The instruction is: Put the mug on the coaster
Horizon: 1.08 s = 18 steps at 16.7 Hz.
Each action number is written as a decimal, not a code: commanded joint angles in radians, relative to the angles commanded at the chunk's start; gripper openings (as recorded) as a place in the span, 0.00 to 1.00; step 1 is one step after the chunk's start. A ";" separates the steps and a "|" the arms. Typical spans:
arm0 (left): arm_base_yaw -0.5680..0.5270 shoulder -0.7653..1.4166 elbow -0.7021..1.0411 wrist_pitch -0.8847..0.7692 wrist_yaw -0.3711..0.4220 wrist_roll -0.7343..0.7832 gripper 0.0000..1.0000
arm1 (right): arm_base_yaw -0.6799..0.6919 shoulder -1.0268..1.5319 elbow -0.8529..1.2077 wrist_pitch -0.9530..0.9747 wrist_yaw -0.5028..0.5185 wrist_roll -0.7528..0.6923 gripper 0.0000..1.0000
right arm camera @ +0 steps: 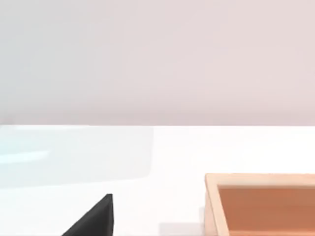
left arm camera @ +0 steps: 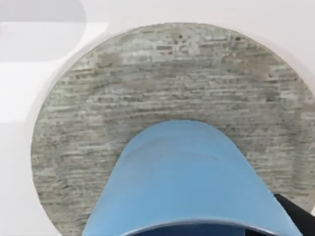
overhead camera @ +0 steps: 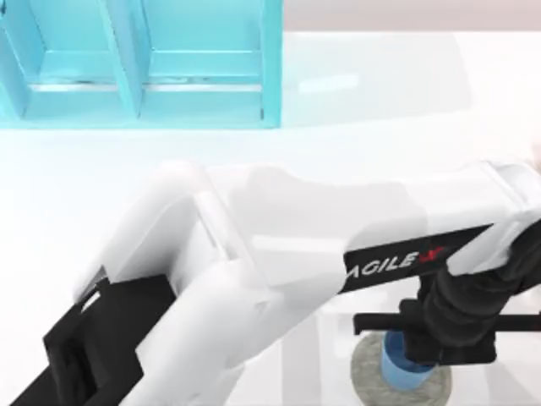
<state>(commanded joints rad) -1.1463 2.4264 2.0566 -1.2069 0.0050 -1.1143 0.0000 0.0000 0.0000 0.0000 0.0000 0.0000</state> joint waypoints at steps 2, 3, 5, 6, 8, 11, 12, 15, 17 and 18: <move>0.000 0.000 0.000 0.000 0.000 0.000 0.23 | 0.000 0.000 0.000 0.000 0.000 0.000 1.00; 0.000 0.000 0.000 0.000 0.000 0.000 0.30 | 0.000 0.000 0.000 0.000 0.000 0.000 1.00; 0.000 0.000 0.000 0.000 0.000 0.000 0.45 | 0.000 0.000 0.000 0.000 0.000 0.000 1.00; 0.000 0.000 0.000 0.000 0.000 0.000 0.53 | 0.000 0.000 0.000 0.000 0.000 0.000 1.00; 0.000 0.000 0.000 0.000 0.000 0.000 0.68 | 0.000 0.000 0.000 0.000 0.000 0.000 1.00; 0.000 0.000 0.000 0.000 0.000 0.000 0.90 | 0.000 0.000 0.000 0.000 0.000 0.000 1.00; 0.000 0.000 0.000 0.000 0.000 0.000 0.98 | 0.000 0.000 0.000 0.000 0.000 0.000 1.00; 0.000 0.000 0.000 0.000 0.000 0.000 1.00 | 0.000 0.000 0.000 0.000 0.000 0.000 1.00; 0.000 0.000 0.000 0.000 0.000 0.000 1.00 | 0.000 0.000 0.000 0.000 0.000 0.000 1.00; 0.000 0.000 0.000 0.000 0.000 0.000 1.00 | 0.000 0.000 0.000 0.000 0.000 0.000 1.00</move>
